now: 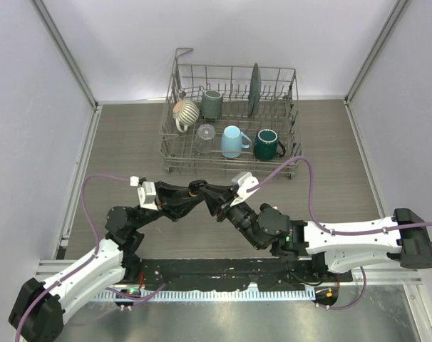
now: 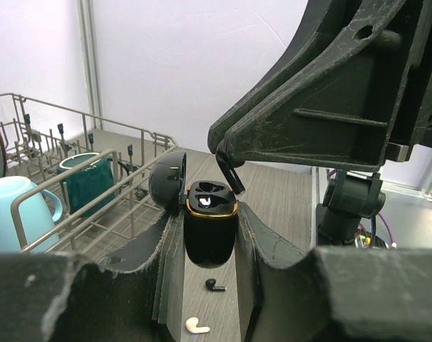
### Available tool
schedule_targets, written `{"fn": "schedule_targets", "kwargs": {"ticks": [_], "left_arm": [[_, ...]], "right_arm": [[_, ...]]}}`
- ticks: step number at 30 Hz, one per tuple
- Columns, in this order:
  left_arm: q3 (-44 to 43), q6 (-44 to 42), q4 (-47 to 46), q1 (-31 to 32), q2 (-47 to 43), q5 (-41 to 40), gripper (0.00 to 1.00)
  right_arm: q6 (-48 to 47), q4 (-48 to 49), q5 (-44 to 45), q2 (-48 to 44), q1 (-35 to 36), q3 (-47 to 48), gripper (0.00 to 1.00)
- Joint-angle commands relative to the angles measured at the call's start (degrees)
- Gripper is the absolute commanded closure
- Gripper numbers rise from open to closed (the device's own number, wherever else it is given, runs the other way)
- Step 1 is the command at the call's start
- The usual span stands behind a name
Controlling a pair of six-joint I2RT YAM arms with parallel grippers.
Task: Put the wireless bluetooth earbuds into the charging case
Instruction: Place the earbud in the charging case.
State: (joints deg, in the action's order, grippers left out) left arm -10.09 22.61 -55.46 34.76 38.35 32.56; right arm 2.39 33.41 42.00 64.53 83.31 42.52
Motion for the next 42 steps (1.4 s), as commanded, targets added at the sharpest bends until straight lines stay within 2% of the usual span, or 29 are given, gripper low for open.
{"fn": "schedule_targets", "kwargs": {"ticks": [1, 34, 42], "left_arm": [[-0.5, 0.6, -2.6, 0.2, -0.6, 0.1, 1.00], [-0.6, 2.1, -2.5, 0.3, -2.4, 0.4, 1.00], [0.3, 1.6, -2.5, 0.3, -4.8, -5.2, 1.00]], "right_arm": [[-0.9, 4.6, 1.8, -0.6, 0.3, 1.3, 0.99], [-6.7, 7.6, 5.7, 1.9, 0.3, 0.5, 0.99], [-8.7, 4.7, 4.1, 2.1, 0.3, 0.9, 0.99]]}}
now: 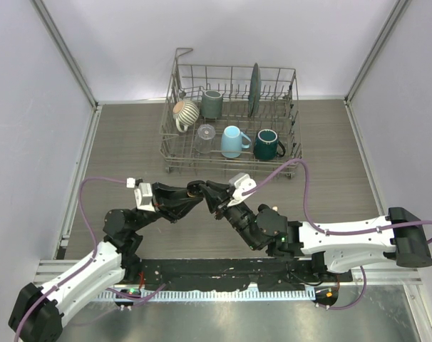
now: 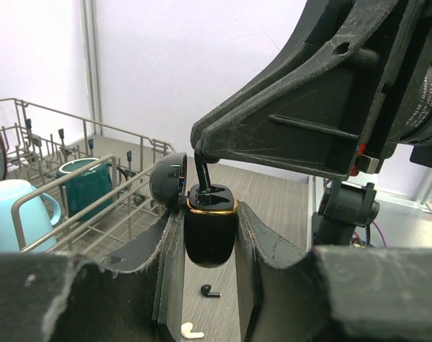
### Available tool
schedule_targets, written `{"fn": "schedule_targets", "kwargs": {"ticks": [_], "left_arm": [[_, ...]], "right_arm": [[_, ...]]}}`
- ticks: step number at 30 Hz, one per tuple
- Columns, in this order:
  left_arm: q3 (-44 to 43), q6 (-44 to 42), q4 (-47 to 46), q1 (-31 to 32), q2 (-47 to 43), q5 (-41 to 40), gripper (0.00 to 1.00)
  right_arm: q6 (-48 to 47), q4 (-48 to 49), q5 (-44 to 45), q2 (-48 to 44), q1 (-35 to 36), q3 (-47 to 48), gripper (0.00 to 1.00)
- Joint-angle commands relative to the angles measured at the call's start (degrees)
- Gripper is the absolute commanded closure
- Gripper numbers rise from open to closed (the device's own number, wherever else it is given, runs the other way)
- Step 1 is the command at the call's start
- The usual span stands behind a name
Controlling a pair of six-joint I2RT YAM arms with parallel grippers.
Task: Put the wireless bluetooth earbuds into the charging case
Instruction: Place the earbud in the charging case.
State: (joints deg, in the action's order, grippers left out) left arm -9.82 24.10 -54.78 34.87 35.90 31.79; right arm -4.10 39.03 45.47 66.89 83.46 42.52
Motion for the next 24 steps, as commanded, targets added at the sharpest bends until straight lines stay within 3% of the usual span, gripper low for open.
{"fn": "schedule_targets", "kwargs": {"ticks": [1, 17, 19, 21, 22, 23, 24], "left_arm": [[0.1, 0.0, -2.4, 0.2, -2.7, -5.1, 1.00], [-0.1, -1.3, -1.4, 0.2, -2.9, -5.9, 1.00], [0.0, -1.5, -1.4, 0.2, -3.1, -5.7, 1.00], [0.2, -1.7, -1.4, 0.3, -2.9, -5.7, 1.00], [0.2, -1.9, -1.4, 0.2, -3.1, -5.7, 1.00], [0.3, -1.9, -1.4, 0.2, -3.1, -5.6, 1.00], [0.3, -1.9, -1.4, 0.2, -3.1, -5.6, 1.00]], "right_arm": [[-2.5, -1.1, 0.0, -0.4, 0.1, 0.8, 0.99], [0.1, -6.2, -4.7, 1.1, 0.1, 3.8, 0.99], [0.8, -7.3, -5.0, 1.4, 0.1, 4.3, 0.92], [3.6, -9.0, -5.6, 1.3, 0.1, 5.5, 0.78], [4.9, -9.5, -5.0, 1.1, 0.1, 6.1, 0.65], [7.5, -10.4, -4.9, 0.8, 0.1, 6.8, 0.44], [8.8, -10.7, -4.5, 0.5, 0.0, 7.1, 0.38]]}}
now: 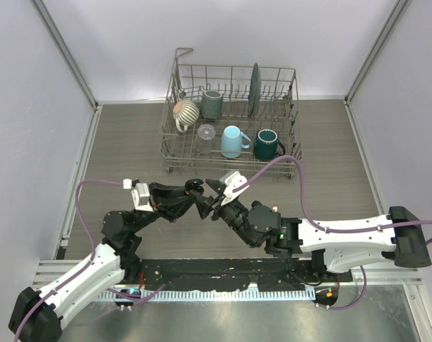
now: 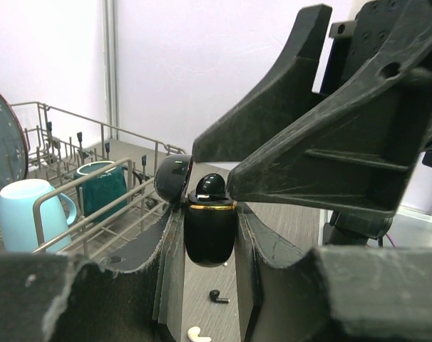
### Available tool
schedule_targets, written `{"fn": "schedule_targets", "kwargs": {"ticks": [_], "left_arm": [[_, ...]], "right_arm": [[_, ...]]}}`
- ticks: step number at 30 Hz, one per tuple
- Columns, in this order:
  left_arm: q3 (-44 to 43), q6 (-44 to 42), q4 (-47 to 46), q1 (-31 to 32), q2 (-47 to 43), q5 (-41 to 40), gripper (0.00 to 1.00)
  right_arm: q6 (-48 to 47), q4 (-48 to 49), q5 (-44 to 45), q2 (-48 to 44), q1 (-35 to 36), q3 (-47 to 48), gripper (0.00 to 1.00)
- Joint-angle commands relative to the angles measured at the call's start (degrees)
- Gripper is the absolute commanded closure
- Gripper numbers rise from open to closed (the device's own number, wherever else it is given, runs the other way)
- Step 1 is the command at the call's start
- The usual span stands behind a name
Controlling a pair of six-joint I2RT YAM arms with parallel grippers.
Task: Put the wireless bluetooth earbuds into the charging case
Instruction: Place the earbud in the charging case, then adjust the charging case.
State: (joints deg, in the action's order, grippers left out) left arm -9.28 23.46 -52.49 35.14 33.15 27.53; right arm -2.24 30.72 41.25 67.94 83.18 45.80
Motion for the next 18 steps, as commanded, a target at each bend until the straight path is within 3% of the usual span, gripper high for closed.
{"fn": "schedule_targets", "kwargs": {"ticks": [1, 4, 8, 9, 12, 15, 18], "left_arm": [[-0.1, -1.4, -3.7, -0.1, -0.4, -1.3, 1.00], [0.1, -1.6, -3.7, -0.1, -0.4, -1.1, 1.00], [0.4, -1.8, -3.7, -0.1, -0.4, -1.0, 1.00], [0.4, -2.0, -3.6, -0.1, -0.4, -1.0, 1.00], [0.3, -2.3, -3.7, -0.1, -0.4, -0.7, 1.00], [0.1, -2.5, -3.8, -0.1, -0.4, -0.6, 1.00], [-0.1, -2.9, -4.0, -0.1, -0.5, -0.7, 1.00]], "right_arm": [[8.2, -2.9, 1.2, -1.4, 0.4, 4.2, 0.30], [12.7, -5.2, 2.8, -4.1, 0.0, 5.3, 0.21], [22.2, -12.5, 3.7, -8.8, -4.8, 6.5, 0.18], [28.2, -15.0, 2.8, -9.7, -6.3, 6.9, 0.18], [40.8, -23.7, -7.5, -12.9, -15.8, 7.3, 0.17], [46.3, -28.0, -20.7, -13.7, -23.0, 6.8, 0.17], [50.7, -28.5, -32.5, -12.3, -25.5, 6.0, 0.16]]}}
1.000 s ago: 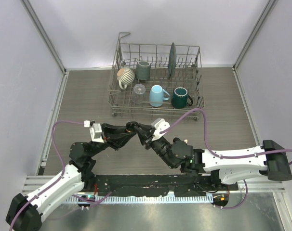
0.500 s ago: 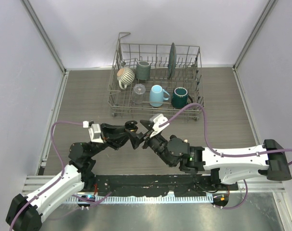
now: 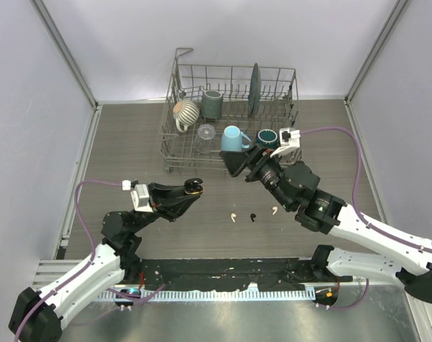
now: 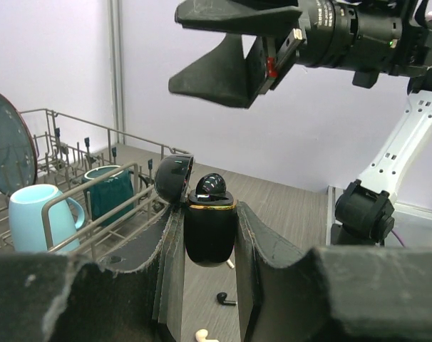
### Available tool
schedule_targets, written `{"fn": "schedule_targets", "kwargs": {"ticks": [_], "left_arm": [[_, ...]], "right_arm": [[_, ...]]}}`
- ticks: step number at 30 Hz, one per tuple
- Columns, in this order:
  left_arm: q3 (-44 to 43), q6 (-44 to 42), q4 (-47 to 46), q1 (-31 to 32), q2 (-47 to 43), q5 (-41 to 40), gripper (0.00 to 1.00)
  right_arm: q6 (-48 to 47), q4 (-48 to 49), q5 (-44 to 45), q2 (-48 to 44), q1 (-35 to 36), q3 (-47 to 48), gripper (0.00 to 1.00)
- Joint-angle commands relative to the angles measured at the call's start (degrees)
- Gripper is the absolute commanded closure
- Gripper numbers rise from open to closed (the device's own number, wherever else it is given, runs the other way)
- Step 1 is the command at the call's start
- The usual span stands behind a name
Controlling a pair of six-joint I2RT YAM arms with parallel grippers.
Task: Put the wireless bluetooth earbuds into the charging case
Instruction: Adjust the charging case.
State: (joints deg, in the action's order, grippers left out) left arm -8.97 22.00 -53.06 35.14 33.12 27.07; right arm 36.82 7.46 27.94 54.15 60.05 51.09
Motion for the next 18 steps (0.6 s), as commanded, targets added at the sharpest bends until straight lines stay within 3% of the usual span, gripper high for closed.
{"fn": "schedule_targets", "kwargs": {"ticks": [1, 4, 7, 9, 18], "left_arm": [[-0.5, -1.8, -3.5, -0.1, -0.4, -0.3, 1.00], [-0.9, -1.9, -3.7, -0.1, -0.1, -0.2, 1.00], [-1.1, -2.0, -3.7, -0.1, 0.2, 0.0, 1.00], [-1.2, -2.0, -3.7, -0.1, 0.4, 0.2, 1.00], [-1.8, -2.1, -3.9, -0.1, 1.4, 0.7, 1.00]], "right_arm": [[13.6, -5.2, -22.0, 2.2, -3.3, 0.5, 0.16], [16.3, -3.2, -31.4, 4.6, -4.1, -0.3, 0.15], [21.0, 3.3, -35.1, 4.8, -4.1, -4.0, 0.14], [24.8, 9.6, -36.2, 5.1, -4.2, -7.4, 0.14], [30.2, 17.1, -38.8, 8.4, -4.2, -10.1, 0.13]]}}
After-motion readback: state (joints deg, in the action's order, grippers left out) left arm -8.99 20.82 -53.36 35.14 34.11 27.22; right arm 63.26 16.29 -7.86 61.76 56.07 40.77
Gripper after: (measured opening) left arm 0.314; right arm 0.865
